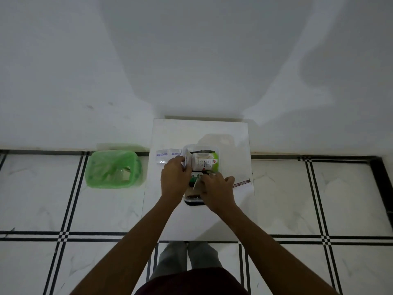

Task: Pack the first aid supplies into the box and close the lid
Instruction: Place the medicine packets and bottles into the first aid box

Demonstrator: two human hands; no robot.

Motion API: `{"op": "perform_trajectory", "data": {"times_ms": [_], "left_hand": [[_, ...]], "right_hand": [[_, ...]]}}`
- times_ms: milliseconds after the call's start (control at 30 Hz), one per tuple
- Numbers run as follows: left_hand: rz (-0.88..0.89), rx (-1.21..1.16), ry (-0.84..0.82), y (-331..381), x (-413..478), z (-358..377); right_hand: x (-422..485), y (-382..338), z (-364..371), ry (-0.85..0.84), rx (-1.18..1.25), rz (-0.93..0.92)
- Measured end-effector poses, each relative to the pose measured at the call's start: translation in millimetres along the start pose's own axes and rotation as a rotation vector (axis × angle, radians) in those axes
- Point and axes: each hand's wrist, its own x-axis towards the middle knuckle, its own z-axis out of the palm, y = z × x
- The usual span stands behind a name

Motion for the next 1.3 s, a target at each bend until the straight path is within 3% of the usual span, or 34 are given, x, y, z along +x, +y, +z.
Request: {"op": "perform_trajectory", "data": {"times_ms": [267, 433, 567, 767, 833, 900, 967, 1067, 1133, 1300], "left_hand": [[0.024, 0.235, -0.045, -12.5, -2.7, 19.6], [0.254, 0.494, -0.059, -14.0, 7.0, 25.2], [0.280, 0.590, -0.088, -19.7, 9.3, 25.3], [0.261, 0.648, -0.076, -35.8, 0.2, 26.2], [0.210, 0.559, -0.076, -38.8, 1.6, 28.4], [0.244, 0.426, -0.030, -41.0, 5.5, 26.4], [0.335, 0.301, 0.078, -42.5, 14.6, 20.3], [0.314, 0.108, 0.170, -46.4, 36.0, 7.0], [0.275, 0.141, 0.114, -56.7, 50.9, 2.0], [0.252, 0.422, -0.263, -92.1, 75.8, -0.9]], "right_hand": [[-2.6, 8.5, 7.3, -0.011, 0.086, 0.014], [-11.1, 16.8, 1.8, 0.012, 0.225, 0.038], [-12.2, 34.9, -14.0, 0.123, 0.474, 0.218], [-4.9, 64.2, -15.0, 0.193, 0.519, 0.352], [-2.4, 75.1, -15.6, 0.203, 0.416, 0.377], [0.2, 86.9, -12.8, 0.095, 0.220, 0.353], [3.4, 97.1, -5.6, -0.058, 0.067, 0.263], [6.9, 108.4, 9.8, -0.169, -0.099, 0.079], [9.9, 111.5, 15.5, -0.198, -0.203, 0.036], [16.0, 110.5, 21.7, -0.243, -0.225, 0.050]]}}
